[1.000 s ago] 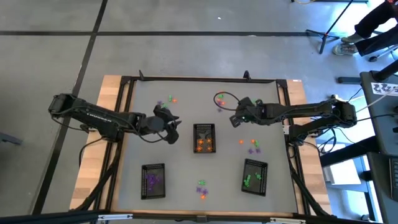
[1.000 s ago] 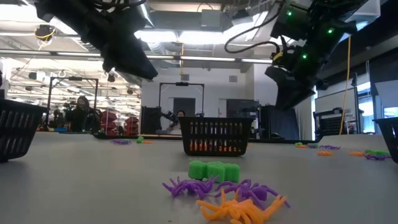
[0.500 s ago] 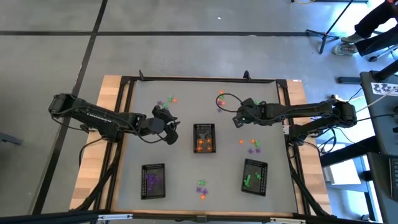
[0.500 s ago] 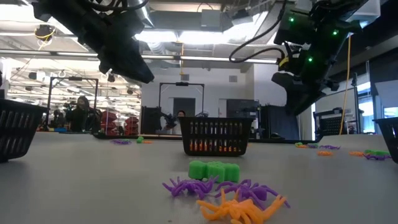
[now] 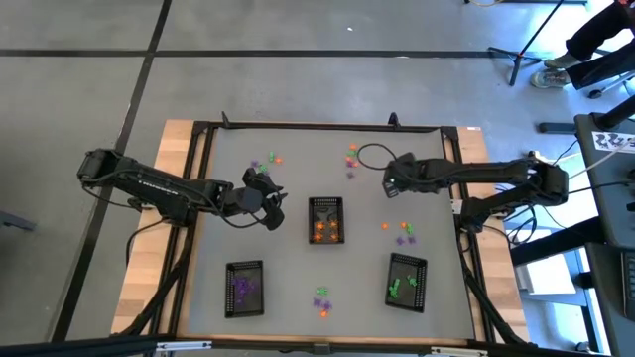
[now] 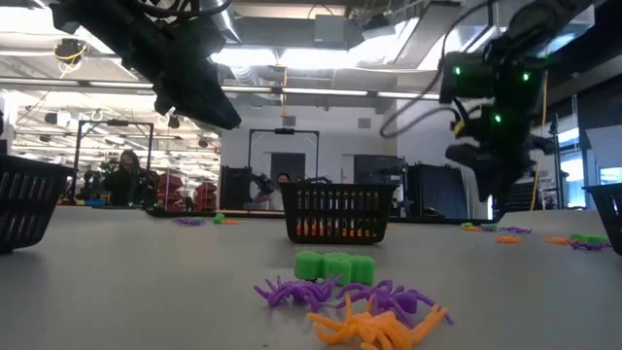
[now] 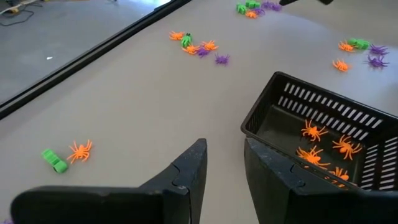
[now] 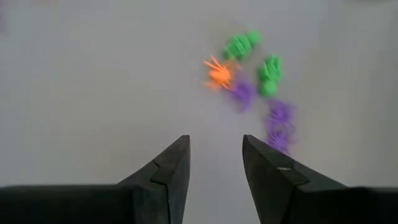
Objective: Sort Halloween decoration
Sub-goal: Put the violet spider toy into the bottom left black bin
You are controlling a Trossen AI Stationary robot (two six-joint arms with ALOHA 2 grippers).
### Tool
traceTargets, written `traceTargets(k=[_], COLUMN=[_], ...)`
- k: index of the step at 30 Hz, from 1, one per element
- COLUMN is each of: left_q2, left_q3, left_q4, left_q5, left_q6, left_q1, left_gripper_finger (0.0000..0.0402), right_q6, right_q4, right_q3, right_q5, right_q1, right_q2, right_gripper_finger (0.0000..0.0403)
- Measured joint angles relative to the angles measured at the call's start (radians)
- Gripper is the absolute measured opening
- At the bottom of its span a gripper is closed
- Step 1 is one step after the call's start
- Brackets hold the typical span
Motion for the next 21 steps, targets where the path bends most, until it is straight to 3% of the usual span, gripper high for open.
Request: traceTargets(k=[13,21], left_q2=[0.0,0.0], left_q3=[0.0,0.0], left_q4=[0.001,0.001], left_q5=[-0.022,-0.023], left_q6=[0.0,0.0], left_q1=[0.0,0.0], left_gripper_finger=[0.0098,0.0098], right_q6=[-0.074,-0.102], right_q4=[0.102,0.107], right_q3=[-0.129,-0.174], right_q5=[-0.038,-0.047], right_q1=[-0.223,-0.298], right_q2=[0.0,0.0], right_gripper_finger=[0.0145,0.0145])
